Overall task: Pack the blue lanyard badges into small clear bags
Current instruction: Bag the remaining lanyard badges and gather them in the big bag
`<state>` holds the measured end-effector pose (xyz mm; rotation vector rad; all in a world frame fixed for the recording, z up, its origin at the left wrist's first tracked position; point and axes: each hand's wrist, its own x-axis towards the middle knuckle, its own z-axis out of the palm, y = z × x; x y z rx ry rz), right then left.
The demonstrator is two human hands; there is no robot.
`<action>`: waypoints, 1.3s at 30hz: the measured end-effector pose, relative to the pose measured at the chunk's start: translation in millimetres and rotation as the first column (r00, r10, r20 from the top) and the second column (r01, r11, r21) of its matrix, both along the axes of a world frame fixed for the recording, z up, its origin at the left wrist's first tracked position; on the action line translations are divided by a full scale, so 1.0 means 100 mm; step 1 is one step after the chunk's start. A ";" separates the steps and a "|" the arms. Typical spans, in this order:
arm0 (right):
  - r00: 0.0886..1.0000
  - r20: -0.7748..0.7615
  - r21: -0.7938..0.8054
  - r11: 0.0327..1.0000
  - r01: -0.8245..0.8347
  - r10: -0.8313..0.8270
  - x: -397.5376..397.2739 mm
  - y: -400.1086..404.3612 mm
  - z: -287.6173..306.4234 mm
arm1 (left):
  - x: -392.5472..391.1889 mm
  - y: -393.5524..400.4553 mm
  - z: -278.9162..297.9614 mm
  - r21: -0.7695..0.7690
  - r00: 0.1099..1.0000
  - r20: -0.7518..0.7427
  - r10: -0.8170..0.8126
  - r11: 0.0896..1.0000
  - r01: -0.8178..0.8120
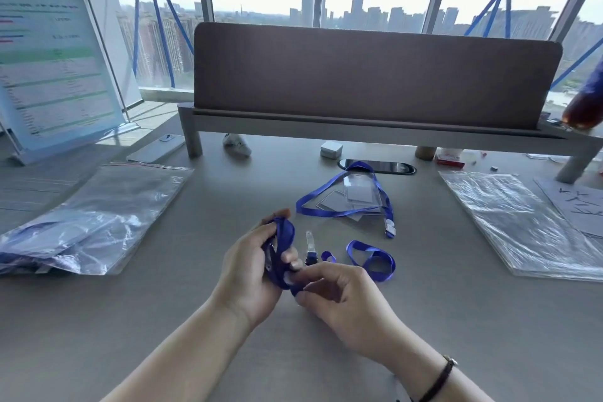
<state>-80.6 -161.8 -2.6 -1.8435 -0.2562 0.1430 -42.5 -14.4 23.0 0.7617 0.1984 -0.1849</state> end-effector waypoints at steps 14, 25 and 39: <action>0.927 0.372 -0.574 0.796 0.193 0.043 0.67 -0.50 -0.15 | -0.10 0.04 -0.26 0.921 0.682 0.244 -0.689 -0.057 -0.386; 0.827 0.562 -0.519 0.779 0.352 0.001 0.57 -0.51 -0.26 | -0.16 -0.08 -0.34 0.858 0.544 -0.127 -0.830 -0.367 -0.359; 0.888 0.324 -0.766 0.461 0.448 -0.326 1.91 -0.58 0.11 | -0.18 0.04 -0.09 0.889 0.586 0.160 -0.794 -0.142 -0.435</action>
